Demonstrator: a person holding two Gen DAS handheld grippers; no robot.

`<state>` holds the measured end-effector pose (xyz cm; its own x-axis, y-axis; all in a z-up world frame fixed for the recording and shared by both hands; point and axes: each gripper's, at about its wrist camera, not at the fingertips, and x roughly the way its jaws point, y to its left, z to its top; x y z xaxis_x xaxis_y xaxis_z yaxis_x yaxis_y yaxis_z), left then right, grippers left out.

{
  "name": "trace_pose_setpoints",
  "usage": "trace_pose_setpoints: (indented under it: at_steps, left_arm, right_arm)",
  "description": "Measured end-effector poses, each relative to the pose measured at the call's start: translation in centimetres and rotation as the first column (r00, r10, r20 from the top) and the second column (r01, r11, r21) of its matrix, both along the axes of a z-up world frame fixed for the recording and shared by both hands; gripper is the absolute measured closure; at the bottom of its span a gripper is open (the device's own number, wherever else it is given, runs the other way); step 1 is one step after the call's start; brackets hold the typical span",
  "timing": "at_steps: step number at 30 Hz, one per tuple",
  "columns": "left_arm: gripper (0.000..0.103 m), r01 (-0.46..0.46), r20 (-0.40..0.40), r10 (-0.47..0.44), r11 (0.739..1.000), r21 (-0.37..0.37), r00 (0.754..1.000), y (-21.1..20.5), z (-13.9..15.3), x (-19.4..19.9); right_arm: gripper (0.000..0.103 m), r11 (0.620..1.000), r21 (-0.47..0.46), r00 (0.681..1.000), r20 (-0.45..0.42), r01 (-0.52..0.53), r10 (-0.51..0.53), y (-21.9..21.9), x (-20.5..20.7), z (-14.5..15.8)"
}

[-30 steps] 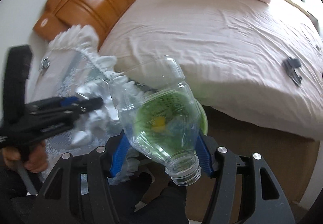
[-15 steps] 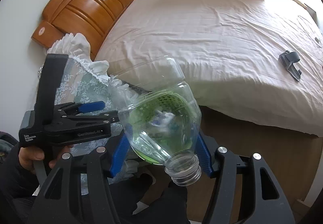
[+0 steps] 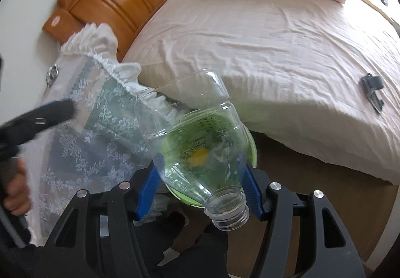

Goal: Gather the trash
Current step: 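Carry the paper and bottle to the wastebasket and open both tools, then move both open tools back over the bed toward the foil pieces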

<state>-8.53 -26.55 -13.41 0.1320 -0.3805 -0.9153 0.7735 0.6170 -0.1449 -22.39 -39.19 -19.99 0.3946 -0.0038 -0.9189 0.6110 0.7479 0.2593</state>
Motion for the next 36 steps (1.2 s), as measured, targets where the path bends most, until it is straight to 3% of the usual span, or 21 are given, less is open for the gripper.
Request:
trace_pose_setpoints:
  at_steps: [6, 10, 12, 17, 23, 31, 36]
  left_arm:
    - [0.008, -0.108, 0.023, 0.108, 0.994, -0.005, 0.994, 4.7, 1.6, 1.8]
    - [0.008, -0.187, 0.016, 0.187, 0.982, -0.021, 0.982, 8.1, 2.3, 3.1]
    - [0.008, -0.217, 0.011, 0.218, 0.976, -0.030, 0.976, 9.6, 2.5, 3.8]
    - [0.008, -0.270, 0.006, 0.271, 0.960, -0.070, 0.963, 12.9, 3.1, 5.1]
    - [0.008, -0.301, 0.041, 0.305, 0.950, -0.087, 0.951, 16.0, 3.9, 6.1]
    - [0.008, -0.346, 0.062, 0.353, 0.933, -0.101, 0.933, 18.9, 4.4, 8.2]
    - [0.008, -0.342, 0.136, 0.353, 0.935, -0.095, 0.926, 20.8, 4.7, 10.5]
  right_arm:
    - [0.041, 0.998, 0.023, 0.997, -0.053, -0.063, 0.064, 1.6, 4.0, -4.0]
    - [0.021, 0.995, 0.011, 0.990, -0.104, -0.097, 0.098, 2.8, 5.9, -5.8]
    - [0.016, 0.995, 0.006, 0.988, -0.119, -0.099, 0.099, 3.3, 6.6, -6.0]
    - [0.008, 0.998, 0.022, 0.992, -0.105, -0.063, 0.065, 3.4, 6.9, -4.6]
    - [0.008, 0.999, 0.000, 0.997, -0.064, -0.050, 0.050, 4.1, 7.6, -1.4]
    - [0.008, 0.994, -0.020, 0.994, -0.021, -0.111, 0.110, 6.7, 10.7, 1.5]
    - [0.008, 0.987, -0.019, 0.987, -0.009, -0.161, 0.161, 9.1, 13.2, 2.4]
